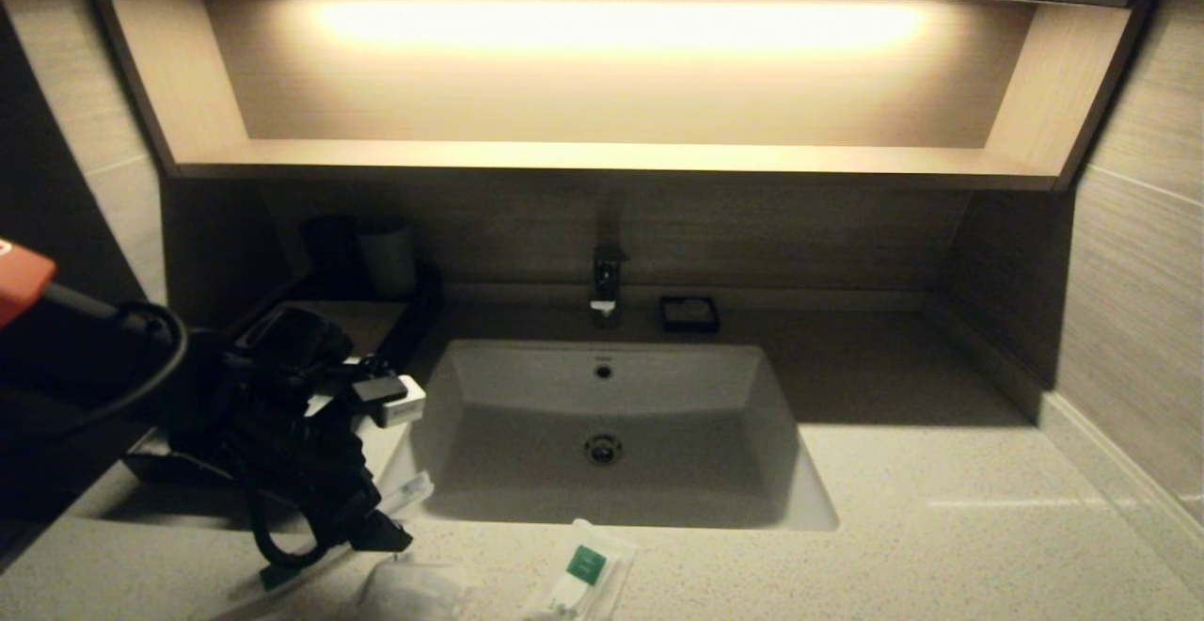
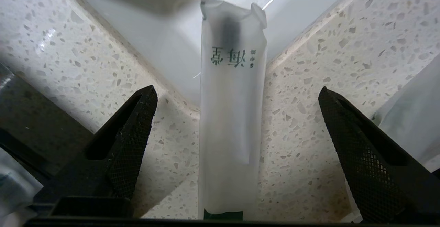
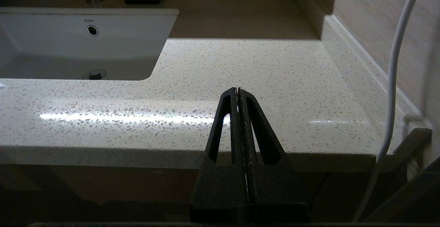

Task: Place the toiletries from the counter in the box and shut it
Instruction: Pick up the bathroom toiletry

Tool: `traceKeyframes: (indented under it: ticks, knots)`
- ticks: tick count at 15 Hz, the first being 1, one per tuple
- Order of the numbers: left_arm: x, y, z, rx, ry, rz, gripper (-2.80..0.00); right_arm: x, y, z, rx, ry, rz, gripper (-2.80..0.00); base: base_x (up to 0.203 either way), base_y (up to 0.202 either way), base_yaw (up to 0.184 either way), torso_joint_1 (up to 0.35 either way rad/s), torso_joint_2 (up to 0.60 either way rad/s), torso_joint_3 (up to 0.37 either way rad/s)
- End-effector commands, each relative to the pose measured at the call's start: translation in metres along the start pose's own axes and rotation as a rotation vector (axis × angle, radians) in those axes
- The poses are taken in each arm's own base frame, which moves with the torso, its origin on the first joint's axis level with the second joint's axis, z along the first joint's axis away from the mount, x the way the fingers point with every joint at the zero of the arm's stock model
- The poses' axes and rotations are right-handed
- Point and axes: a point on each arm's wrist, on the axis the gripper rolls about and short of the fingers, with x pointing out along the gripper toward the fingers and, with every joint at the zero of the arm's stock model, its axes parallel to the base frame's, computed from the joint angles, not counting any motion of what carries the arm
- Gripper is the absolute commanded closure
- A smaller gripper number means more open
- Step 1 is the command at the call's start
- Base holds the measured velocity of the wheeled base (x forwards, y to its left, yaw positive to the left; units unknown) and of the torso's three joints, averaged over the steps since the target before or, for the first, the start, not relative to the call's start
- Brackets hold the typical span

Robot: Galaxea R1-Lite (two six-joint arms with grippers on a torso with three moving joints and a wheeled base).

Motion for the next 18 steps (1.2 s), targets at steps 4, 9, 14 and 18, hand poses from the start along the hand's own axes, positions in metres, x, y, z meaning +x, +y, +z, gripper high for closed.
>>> traceKeyframes:
  ticks: [4,9,14,18]
  knots:
    - [0.0022,0.0008,-0.0015,-0.009,0.007,-0.008,-2.80,0.0001,0.0000,-0.0004,0.000,0.001,0.001,0.00,0.000,0.000,0.000,0.000,0.00,0.000]
    - [0.0017,0.0018,-0.0017,-0.032,-0.018,-0.030,-2.80,0.0001,0.0000,-0.0004,0.000,0.001,0.001,0.00,0.000,0.000,0.000,0.000,0.00,0.000]
    - [0.0013,0.0015,-0.0021,-0.034,-0.013,-0.029,0.00,0.0001,0.0000,-0.0004,0.000,0.001,0.001,0.00,0.000,0.000,0.000,0.000,0.00,0.000]
    - [0.0010,0.0011,-0.0026,-0.031,-0.011,-0.027,0.00,0.0001,0.0000,-0.0004,0.000,0.001,0.001,0.00,0.000,0.000,0.000,0.000,0.00,0.000]
